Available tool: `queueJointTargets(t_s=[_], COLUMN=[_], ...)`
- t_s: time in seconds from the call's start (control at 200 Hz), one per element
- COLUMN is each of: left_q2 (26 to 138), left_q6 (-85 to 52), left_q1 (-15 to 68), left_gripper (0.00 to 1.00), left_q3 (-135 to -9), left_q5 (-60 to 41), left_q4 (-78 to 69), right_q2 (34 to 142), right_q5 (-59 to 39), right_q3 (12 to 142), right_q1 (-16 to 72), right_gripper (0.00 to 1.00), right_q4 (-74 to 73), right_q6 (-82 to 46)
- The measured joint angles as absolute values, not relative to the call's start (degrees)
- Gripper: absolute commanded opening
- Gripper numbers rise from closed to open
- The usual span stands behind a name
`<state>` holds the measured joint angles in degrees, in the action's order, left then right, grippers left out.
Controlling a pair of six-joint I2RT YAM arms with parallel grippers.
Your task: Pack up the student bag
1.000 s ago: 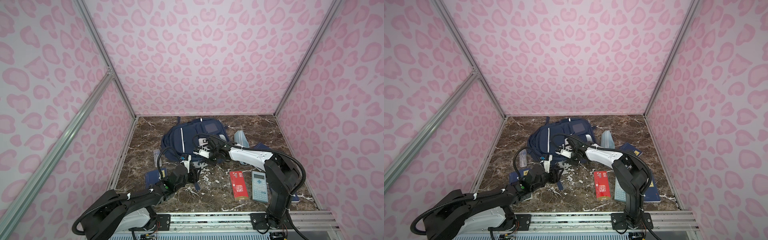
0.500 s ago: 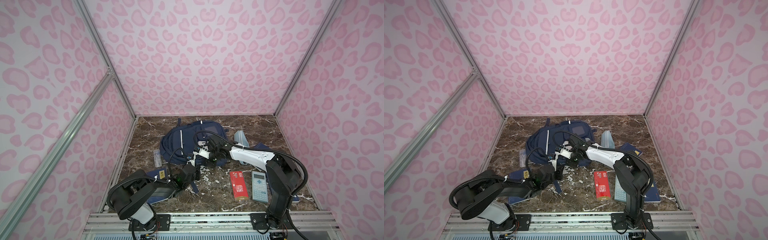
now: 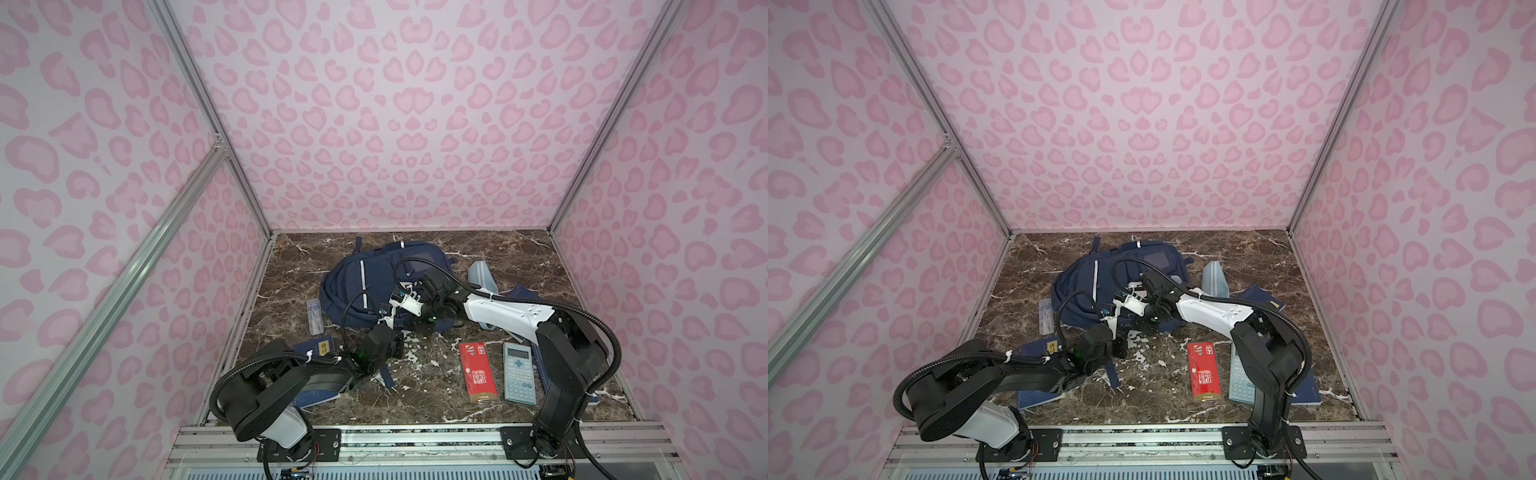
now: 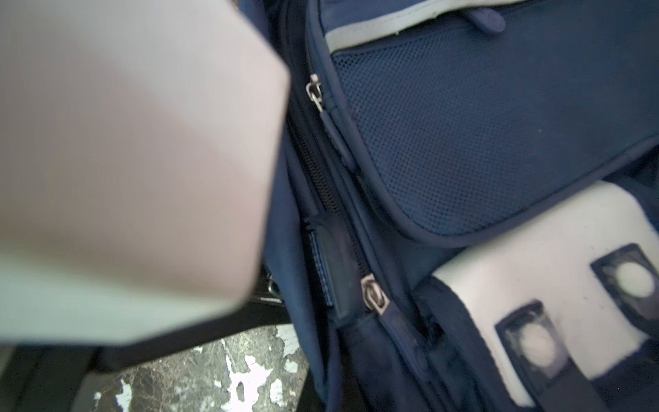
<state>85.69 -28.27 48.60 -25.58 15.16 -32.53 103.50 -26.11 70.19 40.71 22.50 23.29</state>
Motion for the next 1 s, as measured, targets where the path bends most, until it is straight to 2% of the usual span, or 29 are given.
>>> queueJointTargets(t_s=[0.37,0.5,0.685,0.735,0.855,0.905,0.92,0.93,1.0], left_q2=[68.05,61.49,58.26,58.11,58.00,57.71,57.65,57.60,57.49], left_q6=[-30.33,-29.65,-26.28,-25.87,-26.57,-27.03,-27.07,-27.09,-28.42], left_q1=[42.33,36.40,32.45,32.36,32.16,32.10,32.10,32.12,32.62], left_gripper=[0.04,0.04,0.04,0.04,0.04,0.03,0.03,0.04,0.04], left_q3=[-23.57,-22.92,-23.99,-23.99,-23.79,-23.83,-23.90,-23.94,-24.64], left_q5=[3.70,-0.97,-8.40,-9.63,-11.09,-11.31,-11.57,-11.70,-13.06], left_q4=[-15.33,-9.26,-3.11,-2.72,-2.31,-1.76,-1.56,-1.37,-0.95], right_q2=[101.12,99.53,95.55,94.52,92.16,90.43,89.86,89.43,86.28], right_q5=[-25.34,-24.82,-23.31,-22.63,-18.94,-16.84,-16.43,-16.25,-15.27], right_q3=[66.74,64.95,61.10,59.94,57.67,56.12,55.57,55.13,52.16], right_q1=[40.27,39.70,37.76,37.60,39.29,40.47,40.75,40.99,42.87], right_gripper=[0.00,0.00,0.02,0.11,0.47,0.68,0.83,0.87,0.88], right_q4=[20.05,18.87,17.23,16.36,14.85,13.43,12.80,12.29,8.93], right_q6=[24.27,25.28,26.85,27.57,27.00,26.44,26.20,26.00,24.69])
